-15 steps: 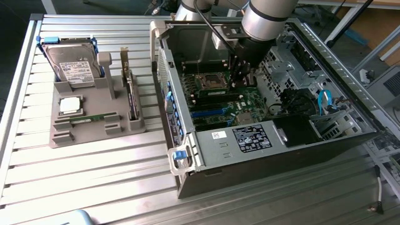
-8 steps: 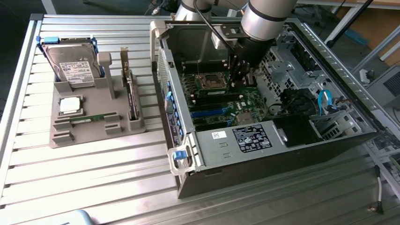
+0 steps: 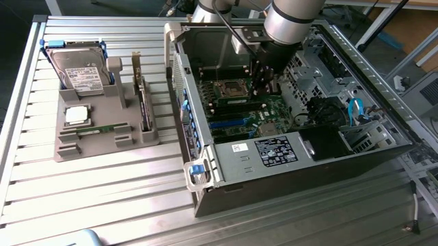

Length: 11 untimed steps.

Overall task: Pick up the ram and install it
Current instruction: 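Insert the ram into the slot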

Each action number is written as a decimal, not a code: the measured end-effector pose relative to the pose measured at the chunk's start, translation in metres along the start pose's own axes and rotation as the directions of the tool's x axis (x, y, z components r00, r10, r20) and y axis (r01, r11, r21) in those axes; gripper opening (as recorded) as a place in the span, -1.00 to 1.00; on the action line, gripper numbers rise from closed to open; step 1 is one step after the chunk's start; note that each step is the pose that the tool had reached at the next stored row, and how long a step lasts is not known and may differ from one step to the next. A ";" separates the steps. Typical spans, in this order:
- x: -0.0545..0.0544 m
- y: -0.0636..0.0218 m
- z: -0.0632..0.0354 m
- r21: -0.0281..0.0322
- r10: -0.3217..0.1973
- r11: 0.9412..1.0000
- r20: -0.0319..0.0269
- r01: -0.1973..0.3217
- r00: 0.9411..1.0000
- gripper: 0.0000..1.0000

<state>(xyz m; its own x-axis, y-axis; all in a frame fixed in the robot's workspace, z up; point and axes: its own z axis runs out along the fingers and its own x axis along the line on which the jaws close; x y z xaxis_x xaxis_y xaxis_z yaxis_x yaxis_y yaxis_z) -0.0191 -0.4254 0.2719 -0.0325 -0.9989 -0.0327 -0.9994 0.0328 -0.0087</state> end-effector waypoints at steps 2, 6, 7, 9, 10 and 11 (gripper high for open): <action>0.000 -0.0004 0.0000 0.000 -0.013 1.000 -0.001 0.013 1.000 -0.76; 0.000 -0.0008 0.0000 -0.001 -0.032 0.999 -0.004 0.032 0.999 -0.76; 0.000 -0.0009 0.0000 -0.001 -0.032 0.999 -0.004 0.032 0.999 -0.76; 0.000 -0.0009 0.0000 -0.001 -0.033 0.999 -0.004 0.033 0.999 -0.76; -0.001 -0.0008 0.0001 -0.001 -0.033 0.999 -0.004 0.032 0.999 -0.76; -0.003 -0.0008 0.0002 -0.001 -0.032 0.999 -0.004 0.032 0.999 -0.76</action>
<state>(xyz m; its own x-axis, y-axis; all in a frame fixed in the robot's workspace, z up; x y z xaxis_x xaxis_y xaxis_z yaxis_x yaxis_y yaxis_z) -0.0182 -0.4227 0.2718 -0.0001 -0.9996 -0.0287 -1.0000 0.0004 -0.0086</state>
